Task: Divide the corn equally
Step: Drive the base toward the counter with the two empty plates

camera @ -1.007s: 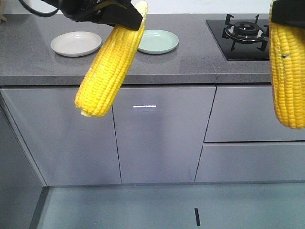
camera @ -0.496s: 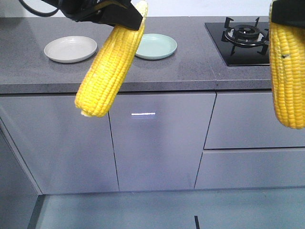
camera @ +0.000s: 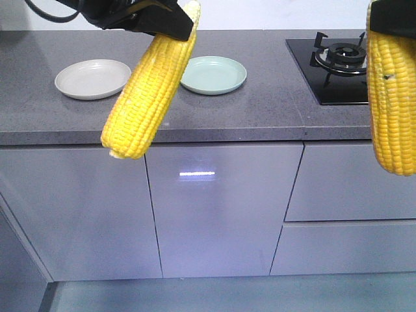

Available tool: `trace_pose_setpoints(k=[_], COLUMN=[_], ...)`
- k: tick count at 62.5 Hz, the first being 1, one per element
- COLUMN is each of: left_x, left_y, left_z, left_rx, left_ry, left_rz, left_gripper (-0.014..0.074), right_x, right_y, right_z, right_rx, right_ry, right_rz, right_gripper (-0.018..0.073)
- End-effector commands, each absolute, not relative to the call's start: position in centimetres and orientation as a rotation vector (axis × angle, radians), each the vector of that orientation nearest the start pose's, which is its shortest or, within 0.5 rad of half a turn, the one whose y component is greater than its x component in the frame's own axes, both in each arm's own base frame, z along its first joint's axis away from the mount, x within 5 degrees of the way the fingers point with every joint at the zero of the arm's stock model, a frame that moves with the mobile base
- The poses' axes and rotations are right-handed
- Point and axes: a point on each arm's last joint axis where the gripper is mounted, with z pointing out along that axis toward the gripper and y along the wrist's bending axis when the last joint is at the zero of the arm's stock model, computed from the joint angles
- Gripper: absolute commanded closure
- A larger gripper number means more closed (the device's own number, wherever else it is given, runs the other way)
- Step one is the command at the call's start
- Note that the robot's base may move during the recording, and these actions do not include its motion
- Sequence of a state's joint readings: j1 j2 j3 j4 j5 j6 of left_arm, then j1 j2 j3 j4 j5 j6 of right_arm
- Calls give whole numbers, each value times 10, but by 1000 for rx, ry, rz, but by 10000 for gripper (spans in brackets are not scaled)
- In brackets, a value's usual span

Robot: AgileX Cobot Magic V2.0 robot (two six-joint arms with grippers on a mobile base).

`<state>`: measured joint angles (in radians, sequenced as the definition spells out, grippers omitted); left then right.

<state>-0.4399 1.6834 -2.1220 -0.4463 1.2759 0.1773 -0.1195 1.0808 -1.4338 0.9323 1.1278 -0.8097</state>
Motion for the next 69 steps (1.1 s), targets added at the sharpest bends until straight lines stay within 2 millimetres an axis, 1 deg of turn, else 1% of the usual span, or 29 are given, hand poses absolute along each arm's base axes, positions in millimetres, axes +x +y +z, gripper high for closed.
trace_pose_setpoints(k=[1, 69], left_x=[272, 272], left_y=[-172, -172], left_z=[512, 512], left_rx=[749, 749], left_ry=[2091, 2091], left_rz=[-736, -736], left_gripper=[603, 603], right_x=[177, 177], right_y=[45, 44], right_z=[503, 504], right_rx=[-601, -600], right_ry=[1725, 1725], right_rz=[549, 548], right_gripper=[565, 565])
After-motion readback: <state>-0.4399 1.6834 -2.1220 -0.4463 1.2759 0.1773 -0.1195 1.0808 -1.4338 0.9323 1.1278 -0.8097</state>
